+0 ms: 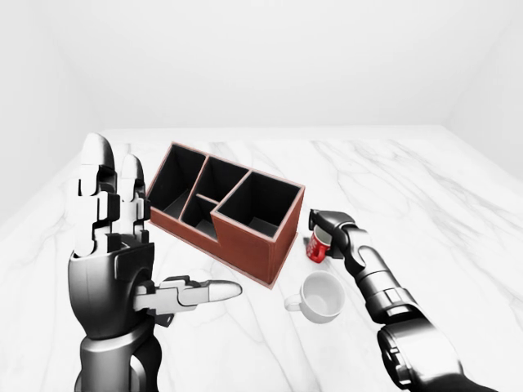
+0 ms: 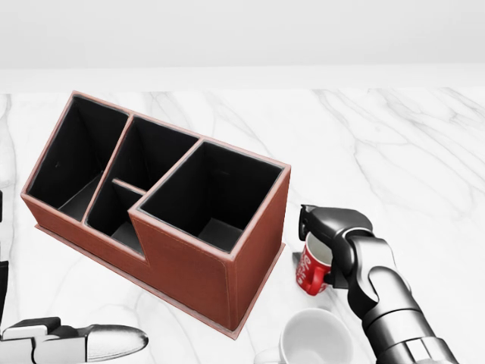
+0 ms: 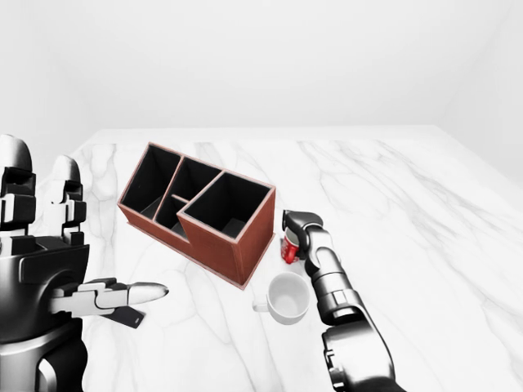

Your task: Pick up the red mug and place it to the right of the caddy.

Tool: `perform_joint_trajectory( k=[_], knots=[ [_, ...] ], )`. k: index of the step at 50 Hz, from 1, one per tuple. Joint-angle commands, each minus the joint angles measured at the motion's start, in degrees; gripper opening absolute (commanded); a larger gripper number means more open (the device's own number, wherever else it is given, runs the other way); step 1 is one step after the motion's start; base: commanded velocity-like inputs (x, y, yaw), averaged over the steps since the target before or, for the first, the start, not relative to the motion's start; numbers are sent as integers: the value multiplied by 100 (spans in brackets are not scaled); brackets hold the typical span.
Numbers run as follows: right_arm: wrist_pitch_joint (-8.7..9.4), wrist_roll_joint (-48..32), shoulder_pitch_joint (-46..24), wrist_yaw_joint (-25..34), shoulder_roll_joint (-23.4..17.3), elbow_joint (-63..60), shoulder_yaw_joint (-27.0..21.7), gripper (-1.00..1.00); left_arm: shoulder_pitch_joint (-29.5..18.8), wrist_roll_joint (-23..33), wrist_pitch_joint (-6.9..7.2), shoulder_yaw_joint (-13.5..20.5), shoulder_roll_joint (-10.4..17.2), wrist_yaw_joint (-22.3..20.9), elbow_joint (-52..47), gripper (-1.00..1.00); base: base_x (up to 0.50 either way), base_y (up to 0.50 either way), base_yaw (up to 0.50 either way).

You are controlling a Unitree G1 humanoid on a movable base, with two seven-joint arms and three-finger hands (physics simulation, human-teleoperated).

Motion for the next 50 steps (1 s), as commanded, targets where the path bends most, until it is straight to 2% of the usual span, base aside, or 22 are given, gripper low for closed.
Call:
perform_joint_trajectory(
  k=[1, 19, 20, 21, 22, 23, 24, 37, 42, 50],
  knots=[
    [0, -95, -107, -222, 62, 623, 151, -100, -144, -9, 0, -26, -12, 70, 563, 100, 0, 0, 0],
    [0, -19, -157, -469, 81, 1043, 190, -100, -149, -24, 0, -14, -12, 71, 481, 100, 0, 0, 0],
    [0, -13, -177, -482, 76, 1073, 185, -93, -144, -25, 0, -15, -13, 70, 484, 100, 0, 0, 0],
    [0, 2, -212, -515, 73, 1115, 177, -55, -147, -28, 0, -11, -11, 67, 475, 100, 0, 0, 0],
    [0, 1, -220, -523, 63, 1114, 179, 20, -127, -36, 0, -9, -13, 59, 498, 100, 0, 0, 0],
    [0, 0, -203, -499, 60, 1091, 185, 82, -138, -36, 0, -11, -11, 58, 476, 100, 0, 0, 0],
    [0, -1, -195, -506, 58, 1086, 186, 100, -140, -33, 0, -13, -11, 60, 474, 100, 0, 0, 1],
    [0, -63, -39, -386, -26, 822, 157, 100, -140, -37, 0, -17, -11, 55, 460, 100, 0, 0, 0],
    [0, -152, 206, -157, -82, 366, 151, 100, -158, -44, 0, -9, -15, 59, 424, 100, 0, 0, 0],
    [0, -181, 206, 25, -185, 131, 22, 100, -77, 34, 0, -179, 1, 100, 463, 100, 0, 0, 0]
  ],
)
